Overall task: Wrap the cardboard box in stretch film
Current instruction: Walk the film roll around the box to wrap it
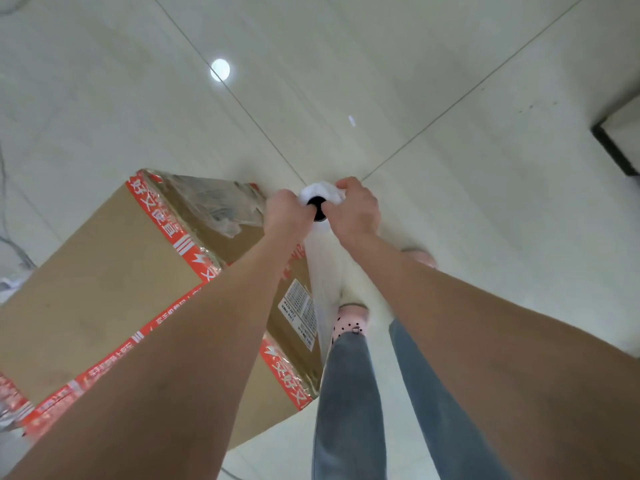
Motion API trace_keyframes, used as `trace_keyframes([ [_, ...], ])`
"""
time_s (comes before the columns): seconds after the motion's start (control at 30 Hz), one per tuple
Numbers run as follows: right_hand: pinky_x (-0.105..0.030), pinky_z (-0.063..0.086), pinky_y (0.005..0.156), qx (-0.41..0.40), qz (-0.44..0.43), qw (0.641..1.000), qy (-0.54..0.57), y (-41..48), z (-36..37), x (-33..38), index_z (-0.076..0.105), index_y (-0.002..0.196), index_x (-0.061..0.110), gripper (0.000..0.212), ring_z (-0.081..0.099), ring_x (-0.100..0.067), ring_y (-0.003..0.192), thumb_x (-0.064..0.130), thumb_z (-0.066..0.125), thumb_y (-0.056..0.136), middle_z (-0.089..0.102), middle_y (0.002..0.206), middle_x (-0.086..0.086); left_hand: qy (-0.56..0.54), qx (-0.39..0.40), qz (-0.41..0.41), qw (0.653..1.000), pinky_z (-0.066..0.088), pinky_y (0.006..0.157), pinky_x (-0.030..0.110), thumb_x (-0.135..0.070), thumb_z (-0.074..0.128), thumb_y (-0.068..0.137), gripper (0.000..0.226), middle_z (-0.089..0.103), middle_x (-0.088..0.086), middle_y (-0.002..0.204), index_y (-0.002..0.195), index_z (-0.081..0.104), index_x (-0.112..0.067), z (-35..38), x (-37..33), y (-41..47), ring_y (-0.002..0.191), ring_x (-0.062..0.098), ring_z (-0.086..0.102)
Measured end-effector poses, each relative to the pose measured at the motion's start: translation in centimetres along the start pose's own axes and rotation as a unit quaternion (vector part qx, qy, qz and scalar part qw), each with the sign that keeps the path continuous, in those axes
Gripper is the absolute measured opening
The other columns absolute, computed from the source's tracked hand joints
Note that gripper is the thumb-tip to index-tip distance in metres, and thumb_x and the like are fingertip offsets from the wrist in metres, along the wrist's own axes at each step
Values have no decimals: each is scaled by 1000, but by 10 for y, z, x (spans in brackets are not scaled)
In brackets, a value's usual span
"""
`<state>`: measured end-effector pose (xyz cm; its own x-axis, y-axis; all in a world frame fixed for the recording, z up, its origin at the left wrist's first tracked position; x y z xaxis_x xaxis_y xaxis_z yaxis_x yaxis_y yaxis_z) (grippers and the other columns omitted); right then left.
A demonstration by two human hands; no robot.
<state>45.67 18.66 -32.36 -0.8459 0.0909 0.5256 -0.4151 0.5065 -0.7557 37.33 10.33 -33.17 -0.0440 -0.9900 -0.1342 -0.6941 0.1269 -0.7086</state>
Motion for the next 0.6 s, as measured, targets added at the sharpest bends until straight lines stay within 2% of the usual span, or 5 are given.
trace_keyframes([
  [0.1,-27,43,72,44,9,999,-1,7,8,11,52,127,24,42,59,-21,95,26,61,86,61,116,-2,-62,2,-58,996,35,45,25,-26,57,86,22,53,2,63,84,59,-4,-7,9,4,62,23,55],
  [0.17,-25,41,72,50,-5,999,-14,11,9,20,55,126,23,40,60,-23,100,22,59,86,62,117,-3,-24,17,-51,998,33,46,26,-24,55,88,21,52,1,65,90,60,-4,-11,10,7,63,20,52],
  [0.23,-27,44,75,59,-13,997,-38,12,9,26,58,124,21,37,60,-25,102,18,57,87,63,116,-3,19,11,-14,1000,36,56,27,-17,54,88,18,57,5,77,96,60,-3,-16,5,8,73,23,53],
  [0.33,-34,48,80,58,-14,996,-67,12,5,28,62,113,15,29,60,-29,99,9,51,86,65,107,-6,50,14,28,998,37,64,30,-7,51,85,7,65,15,96,88,57,-6,-19,-8,9,91,31,61],
  [0.6,-35,49,89,93,-5,989,-119,18,4,31,59,126,22,45,60,-29,109,12,48,83,63,122,-7,51,48,-10,998,41,67,31,-5,50,86,22,65,16,108,104,62,-2,-19,-20,5,100,32,61],
])
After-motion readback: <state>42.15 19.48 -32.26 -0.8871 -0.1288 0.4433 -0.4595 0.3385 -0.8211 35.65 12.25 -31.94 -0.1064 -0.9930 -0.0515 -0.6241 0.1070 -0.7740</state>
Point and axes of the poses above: each hand's wrist, its own y-axis towards the middle knuckle, its own z-axis out of the palm, x = y × z, the point moved 2 cm from there along y, towards the middle knuckle
